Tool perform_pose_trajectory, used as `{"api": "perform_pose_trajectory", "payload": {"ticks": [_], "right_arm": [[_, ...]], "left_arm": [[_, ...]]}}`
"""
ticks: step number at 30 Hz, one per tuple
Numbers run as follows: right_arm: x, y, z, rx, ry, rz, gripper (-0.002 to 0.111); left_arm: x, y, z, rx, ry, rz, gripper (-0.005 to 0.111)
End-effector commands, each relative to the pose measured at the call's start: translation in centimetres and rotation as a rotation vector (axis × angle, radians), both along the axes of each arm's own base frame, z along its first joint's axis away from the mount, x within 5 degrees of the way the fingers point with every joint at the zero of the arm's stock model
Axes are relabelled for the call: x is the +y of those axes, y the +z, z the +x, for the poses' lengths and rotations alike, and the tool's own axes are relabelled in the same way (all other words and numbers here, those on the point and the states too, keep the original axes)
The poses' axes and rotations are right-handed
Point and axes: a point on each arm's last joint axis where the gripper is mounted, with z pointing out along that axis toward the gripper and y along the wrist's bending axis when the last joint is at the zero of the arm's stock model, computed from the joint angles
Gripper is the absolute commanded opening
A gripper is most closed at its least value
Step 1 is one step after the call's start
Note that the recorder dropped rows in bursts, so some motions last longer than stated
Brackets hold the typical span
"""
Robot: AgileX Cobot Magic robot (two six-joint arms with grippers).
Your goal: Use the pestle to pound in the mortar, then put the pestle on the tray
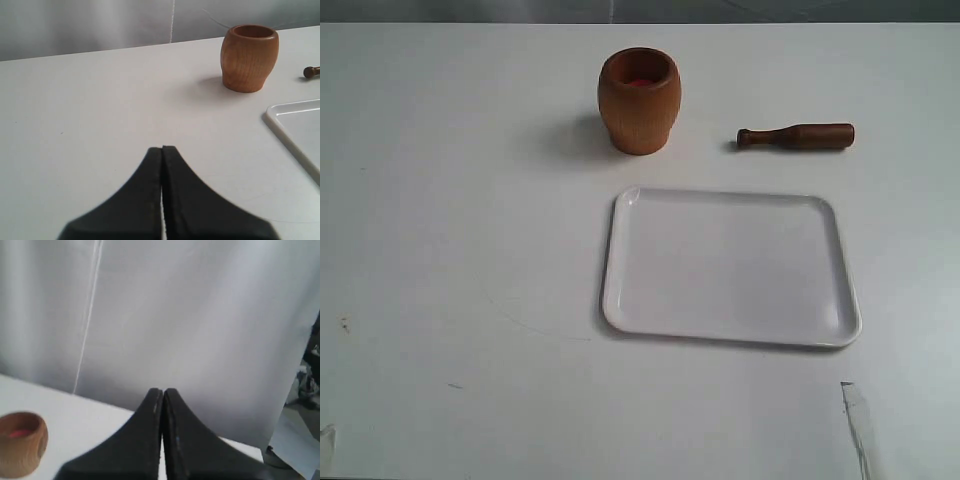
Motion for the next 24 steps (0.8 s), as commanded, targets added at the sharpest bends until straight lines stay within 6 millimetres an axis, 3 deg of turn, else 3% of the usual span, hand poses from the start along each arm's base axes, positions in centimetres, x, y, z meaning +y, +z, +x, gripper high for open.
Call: {"api": "perform_pose_trajectory", "payload": {"ticks": [1, 7, 12, 16, 24], "right_arm": [[1.6, 0.2, 4.6, 0.158, 0.065, -0.201, 0.0], [3.4, 0.5, 10.5, 0.344, 0.142, -0.359, 0.0], [4.6, 0.2, 15.0, 0.389, 0.177, -0.428, 0.0], [5.5, -1.4, 18.0, 0.45, 0.234, -0.515, 0.0], [7.4, -8.1, 21.8, 0.758, 0.579, -0.749, 0.0]], "left_arm": [[-0.1, 0.0, 0.0, -0.004, -0.006, -0.015, 0.0], [-0.1, 0.0, 0.0, -0.004, -0.006, -0.015, 0.0], [-0.1, 0.0, 0.0, -0.004, -0.006, -0.015, 0.0], [-0.1, 0.0, 0.0, -0.004, -0.006, -0.015, 0.0], [-0.1, 0.0, 0.0, -0.004, -0.006, -0.015, 0.0]]}}
